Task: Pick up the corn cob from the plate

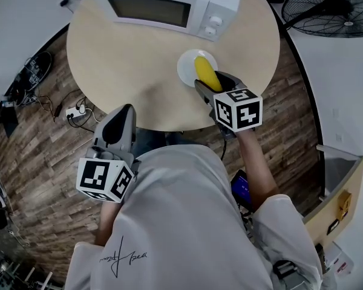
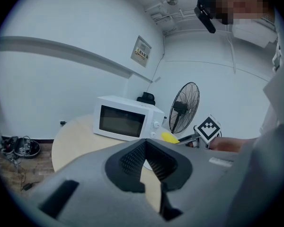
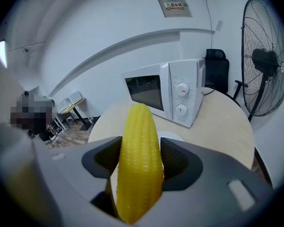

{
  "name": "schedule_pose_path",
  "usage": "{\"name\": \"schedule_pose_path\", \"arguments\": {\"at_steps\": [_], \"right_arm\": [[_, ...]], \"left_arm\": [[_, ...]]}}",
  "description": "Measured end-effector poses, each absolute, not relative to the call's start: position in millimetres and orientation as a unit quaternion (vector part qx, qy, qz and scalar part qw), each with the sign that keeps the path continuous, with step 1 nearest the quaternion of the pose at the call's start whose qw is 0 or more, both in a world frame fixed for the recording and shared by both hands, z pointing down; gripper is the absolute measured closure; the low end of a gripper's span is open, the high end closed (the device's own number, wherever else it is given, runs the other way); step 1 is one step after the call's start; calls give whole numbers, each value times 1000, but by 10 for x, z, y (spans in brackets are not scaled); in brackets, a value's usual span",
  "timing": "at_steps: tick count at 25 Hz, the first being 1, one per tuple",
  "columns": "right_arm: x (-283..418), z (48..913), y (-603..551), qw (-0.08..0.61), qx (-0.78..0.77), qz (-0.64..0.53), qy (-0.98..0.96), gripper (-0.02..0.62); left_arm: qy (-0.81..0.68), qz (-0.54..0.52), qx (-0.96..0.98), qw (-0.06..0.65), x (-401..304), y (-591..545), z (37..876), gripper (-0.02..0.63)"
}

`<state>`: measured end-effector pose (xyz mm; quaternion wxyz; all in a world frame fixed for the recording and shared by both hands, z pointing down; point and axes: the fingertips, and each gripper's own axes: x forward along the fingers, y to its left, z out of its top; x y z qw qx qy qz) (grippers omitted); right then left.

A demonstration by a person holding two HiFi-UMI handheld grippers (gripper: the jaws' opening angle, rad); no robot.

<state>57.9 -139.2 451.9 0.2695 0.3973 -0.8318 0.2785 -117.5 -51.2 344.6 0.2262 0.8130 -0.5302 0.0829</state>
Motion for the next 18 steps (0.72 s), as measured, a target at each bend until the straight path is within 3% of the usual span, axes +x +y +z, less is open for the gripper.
{"name": "schedule_pose_path", "arguments": {"at_steps": [18], "right_arm": [[676, 4180, -1208, 236, 408, 266, -841, 328]], "left_arm": [[-531, 83, 812, 229, -1134, -458, 3468, 611]]}}
